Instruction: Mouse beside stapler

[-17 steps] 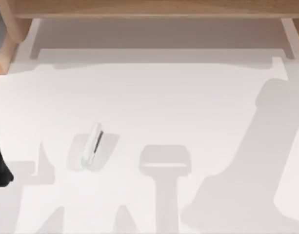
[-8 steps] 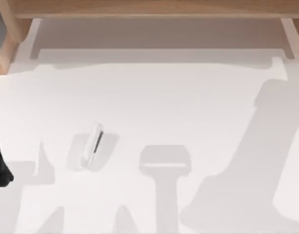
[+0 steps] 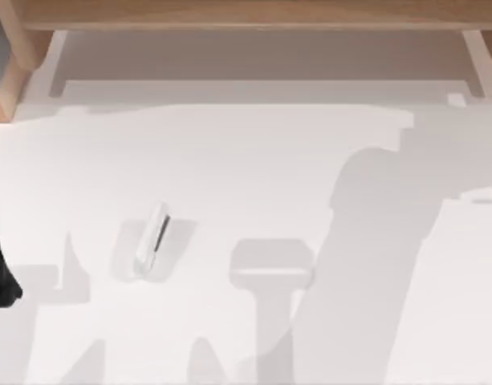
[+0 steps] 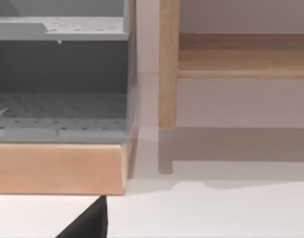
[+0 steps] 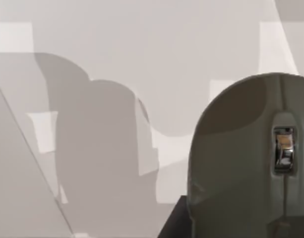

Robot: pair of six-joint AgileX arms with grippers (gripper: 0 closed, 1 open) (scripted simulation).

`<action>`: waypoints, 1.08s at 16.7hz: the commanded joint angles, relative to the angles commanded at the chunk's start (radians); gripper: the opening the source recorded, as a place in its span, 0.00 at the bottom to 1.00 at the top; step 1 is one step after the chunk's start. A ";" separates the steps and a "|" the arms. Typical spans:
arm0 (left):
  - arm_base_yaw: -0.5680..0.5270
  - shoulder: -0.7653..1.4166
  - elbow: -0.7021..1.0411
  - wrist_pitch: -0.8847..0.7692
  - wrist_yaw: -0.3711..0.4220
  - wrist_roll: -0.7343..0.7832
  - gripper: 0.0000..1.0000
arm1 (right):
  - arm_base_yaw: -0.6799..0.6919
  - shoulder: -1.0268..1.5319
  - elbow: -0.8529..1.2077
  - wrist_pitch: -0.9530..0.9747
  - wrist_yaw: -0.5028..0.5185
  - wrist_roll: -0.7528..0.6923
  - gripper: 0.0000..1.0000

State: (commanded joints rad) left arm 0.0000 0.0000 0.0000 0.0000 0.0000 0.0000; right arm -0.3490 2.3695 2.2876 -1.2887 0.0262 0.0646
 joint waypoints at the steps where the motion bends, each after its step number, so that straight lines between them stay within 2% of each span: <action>1: 0.000 0.000 0.000 0.000 0.000 0.000 1.00 | 0.015 -0.034 -0.007 -0.008 0.004 0.017 0.00; 10: 0.000 0.000 0.000 0.000 0.000 0.000 1.00 | 0.251 -0.285 -0.096 -0.091 0.048 0.264 0.00; 18: 0.000 0.000 0.000 0.000 0.000 0.000 1.00 | 0.600 -0.280 -0.173 -0.055 0.061 0.515 0.00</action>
State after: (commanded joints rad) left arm 0.0000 0.0000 0.0000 0.0000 0.0000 0.0000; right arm 0.2510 2.0897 2.1150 -1.3439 0.0877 0.5798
